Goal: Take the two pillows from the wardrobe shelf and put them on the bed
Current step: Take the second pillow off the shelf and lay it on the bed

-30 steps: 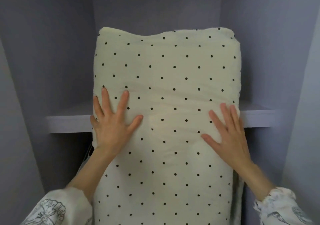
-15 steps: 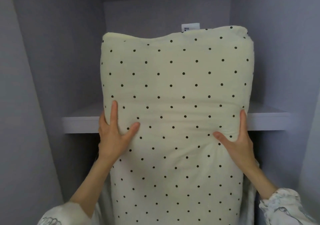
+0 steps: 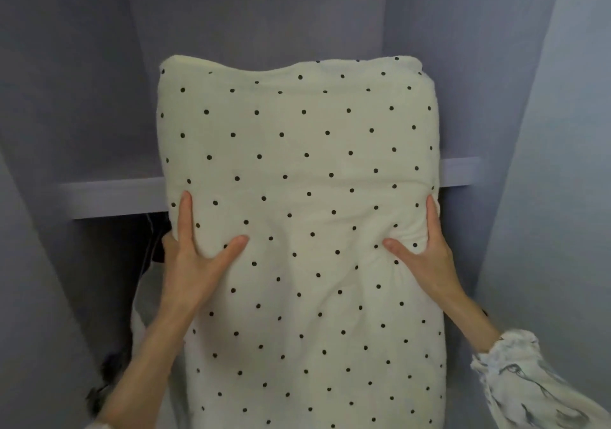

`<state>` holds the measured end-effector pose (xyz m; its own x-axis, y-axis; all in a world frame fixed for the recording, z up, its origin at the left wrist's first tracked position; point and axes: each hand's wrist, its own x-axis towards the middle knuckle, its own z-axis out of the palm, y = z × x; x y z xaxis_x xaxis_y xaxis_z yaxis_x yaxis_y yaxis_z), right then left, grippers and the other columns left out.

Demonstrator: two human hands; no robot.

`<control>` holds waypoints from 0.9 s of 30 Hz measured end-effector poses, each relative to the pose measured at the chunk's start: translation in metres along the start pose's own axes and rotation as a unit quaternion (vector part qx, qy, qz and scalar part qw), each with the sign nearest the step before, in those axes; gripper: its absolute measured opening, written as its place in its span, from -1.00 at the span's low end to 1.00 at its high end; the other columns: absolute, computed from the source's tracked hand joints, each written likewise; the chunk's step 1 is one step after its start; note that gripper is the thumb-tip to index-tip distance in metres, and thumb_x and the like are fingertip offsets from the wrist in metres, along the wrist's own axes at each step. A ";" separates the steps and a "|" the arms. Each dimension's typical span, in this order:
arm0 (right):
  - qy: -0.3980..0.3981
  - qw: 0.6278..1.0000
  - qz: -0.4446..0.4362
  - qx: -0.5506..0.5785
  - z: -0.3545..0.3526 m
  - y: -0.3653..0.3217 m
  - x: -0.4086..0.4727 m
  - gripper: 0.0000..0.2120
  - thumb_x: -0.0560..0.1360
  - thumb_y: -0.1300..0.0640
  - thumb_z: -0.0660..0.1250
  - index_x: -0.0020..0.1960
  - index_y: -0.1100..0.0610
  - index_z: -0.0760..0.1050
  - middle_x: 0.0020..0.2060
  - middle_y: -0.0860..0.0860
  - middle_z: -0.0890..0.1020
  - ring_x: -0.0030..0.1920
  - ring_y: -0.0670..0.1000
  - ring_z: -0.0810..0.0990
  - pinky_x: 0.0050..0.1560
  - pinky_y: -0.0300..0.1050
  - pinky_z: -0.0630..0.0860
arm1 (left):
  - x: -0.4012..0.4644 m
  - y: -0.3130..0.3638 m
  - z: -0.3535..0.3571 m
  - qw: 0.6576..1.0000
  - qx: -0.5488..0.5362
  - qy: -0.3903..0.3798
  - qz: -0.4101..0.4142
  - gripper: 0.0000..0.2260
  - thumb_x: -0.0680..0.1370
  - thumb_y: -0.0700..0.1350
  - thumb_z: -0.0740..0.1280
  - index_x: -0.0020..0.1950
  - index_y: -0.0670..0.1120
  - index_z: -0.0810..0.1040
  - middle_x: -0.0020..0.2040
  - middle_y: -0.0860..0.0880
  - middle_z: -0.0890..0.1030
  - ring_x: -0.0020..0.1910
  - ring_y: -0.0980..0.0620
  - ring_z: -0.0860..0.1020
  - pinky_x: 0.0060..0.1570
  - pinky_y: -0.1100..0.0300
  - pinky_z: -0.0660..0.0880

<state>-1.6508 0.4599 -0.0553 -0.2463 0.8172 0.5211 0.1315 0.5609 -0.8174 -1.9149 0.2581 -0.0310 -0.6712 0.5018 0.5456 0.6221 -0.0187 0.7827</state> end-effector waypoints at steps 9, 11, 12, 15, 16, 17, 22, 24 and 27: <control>0.055 0.993 0.097 -0.035 -0.038 0.006 -0.129 -0.08 0.30 -0.11 0.48 0.38 -0.42 -0.10 0.34 -0.37 0.23 0.34 -0.19 0.26 0.36 -0.06 0.23 | -0.064 -0.009 0.000 0.995 -0.017 -0.094 -0.008 -0.15 0.28 0.23 0.46 0.30 0.56 -0.09 0.37 -0.07 0.22 0.14 0.07 0.27 0.15 0.10 0.21; 0.064 0.990 0.115 -0.047 -0.052 0.005 -0.162 -0.08 0.30 -0.13 0.48 0.36 -0.45 -0.11 0.37 -0.33 0.23 0.36 -0.17 0.26 0.37 -0.03 0.24 | -0.090 -0.013 0.001 0.993 -0.027 -0.116 -0.017 -0.16 0.28 0.23 0.46 0.30 0.56 -0.08 0.38 -0.07 0.22 0.17 0.04 0.30 0.17 0.08 0.23; 0.063 0.989 0.127 -0.051 -0.058 0.005 -0.179 -0.08 0.29 -0.15 0.48 0.36 -0.45 -0.11 0.39 -0.32 0.22 0.37 -0.16 0.26 0.38 -0.01 0.24 | -0.104 -0.016 0.001 0.991 -0.027 -0.132 -0.025 -0.16 0.28 0.24 0.46 0.30 0.56 -0.08 0.38 -0.07 0.21 0.21 -0.01 0.32 0.19 0.05 0.26; 0.063 0.982 0.165 -0.061 -0.077 0.006 -0.233 -0.04 0.23 -0.23 0.46 0.39 -0.42 -0.12 0.41 -0.30 0.20 0.39 -0.13 0.27 0.39 0.08 0.26 | -0.149 -0.023 0.003 0.981 -0.014 -0.184 -0.061 -0.16 0.27 0.25 0.45 0.31 0.54 -0.08 0.39 -0.10 0.21 0.31 -0.16 0.33 0.26 -0.08 0.28; 0.066 0.979 0.182 -0.068 -0.084 0.006 -0.251 -0.03 0.21 -0.28 0.45 0.39 -0.43 -0.13 0.41 -0.29 0.20 0.39 -0.13 0.27 0.38 0.10 0.26 | -0.164 -0.025 0.004 0.977 -0.008 -0.200 -0.073 -0.16 0.27 0.26 0.44 0.31 0.53 -0.09 0.40 -0.12 0.20 0.32 -0.20 0.32 0.27 -0.13 0.28; 0.069 0.975 0.198 -0.074 -0.091 0.006 -0.270 -0.03 0.19 -0.32 0.44 0.38 -0.45 -0.14 0.42 -0.27 0.20 0.39 -0.12 0.28 0.38 0.10 0.27 | -0.178 -0.025 0.005 0.973 0.002 -0.216 -0.082 -0.15 0.26 0.27 0.44 0.32 0.52 -0.10 0.40 -0.13 0.20 0.33 -0.23 0.31 0.27 -0.17 0.28; 0.114 0.953 0.263 -0.096 -0.132 0.001 -0.370 -0.05 0.13 -0.42 0.39 0.31 -0.54 -0.17 0.42 -0.21 0.24 0.34 -0.06 0.34 0.30 -0.01 0.34 | -0.248 -0.012 0.008 0.952 0.021 -0.293 -0.083 -0.16 0.25 0.29 0.42 0.29 0.55 -0.12 0.37 -0.15 0.23 0.31 -0.26 0.31 0.24 -0.22 0.29; 0.133 0.943 0.285 -0.109 -0.151 -0.004 -0.412 -0.07 0.11 -0.45 0.37 0.25 -0.59 -0.20 0.43 -0.18 0.23 0.31 -0.04 0.35 0.25 -0.03 0.35 | -0.277 -0.002 0.008 0.944 0.026 -0.321 -0.075 -0.15 0.26 0.28 0.43 0.29 0.56 -0.12 0.34 -0.15 0.24 0.28 -0.25 0.33 0.23 -0.21 0.30; 0.162 0.925 0.320 -0.127 -0.182 -0.015 -0.475 -0.10 0.13 -0.44 0.35 0.19 -0.63 -0.24 0.43 -0.12 0.23 0.28 0.01 0.38 0.25 0.06 0.40 | -0.322 0.015 0.009 0.928 0.037 -0.366 -0.064 -0.16 0.26 0.30 0.43 0.27 0.57 -0.13 0.35 -0.14 0.23 0.29 -0.26 0.32 0.22 -0.23 0.31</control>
<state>-1.3614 0.0877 -0.2460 0.2562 0.9662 0.0303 0.3826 -0.0725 -0.9210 -1.6856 0.1040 -0.1973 -0.3042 0.9494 0.0785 0.6005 0.1271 0.7894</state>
